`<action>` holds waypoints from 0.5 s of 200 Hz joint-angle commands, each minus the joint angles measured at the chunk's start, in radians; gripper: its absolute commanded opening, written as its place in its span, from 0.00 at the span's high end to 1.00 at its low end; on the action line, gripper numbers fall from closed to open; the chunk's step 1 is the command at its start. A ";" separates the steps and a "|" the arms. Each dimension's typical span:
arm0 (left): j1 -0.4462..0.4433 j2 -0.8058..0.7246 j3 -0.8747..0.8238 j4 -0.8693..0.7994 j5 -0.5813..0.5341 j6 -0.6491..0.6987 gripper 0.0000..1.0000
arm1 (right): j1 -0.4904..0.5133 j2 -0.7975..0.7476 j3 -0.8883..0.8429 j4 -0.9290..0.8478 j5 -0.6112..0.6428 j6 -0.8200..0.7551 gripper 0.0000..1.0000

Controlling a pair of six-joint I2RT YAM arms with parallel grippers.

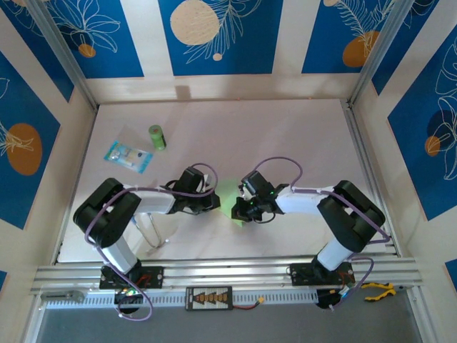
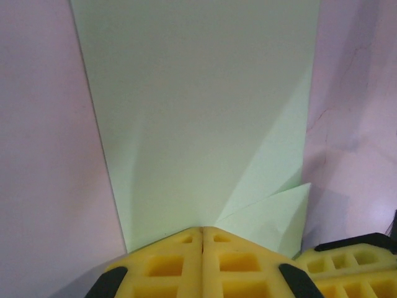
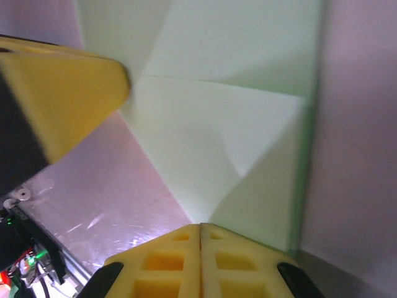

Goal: Fold a paper plane with a square sheet of paper (pick it up from the middle)
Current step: Third fold the triangle at the center of the table.

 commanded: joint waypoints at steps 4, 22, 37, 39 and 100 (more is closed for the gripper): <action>0.007 0.040 -0.027 -0.066 -0.026 0.034 1.00 | 0.008 0.015 0.081 -0.013 -0.037 -0.030 0.92; 0.006 0.032 -0.018 -0.081 -0.021 0.037 1.00 | 0.008 0.071 0.122 -0.011 -0.051 -0.032 0.92; 0.007 0.022 -0.008 -0.095 -0.023 0.043 1.00 | 0.008 0.115 0.151 -0.024 -0.044 -0.035 0.92; 0.007 0.022 -0.006 -0.097 -0.024 0.045 1.00 | 0.008 0.121 0.152 -0.024 -0.045 -0.035 0.92; 0.009 0.023 0.011 -0.131 -0.040 0.062 1.00 | 0.014 0.142 0.080 -0.006 -0.033 -0.018 0.92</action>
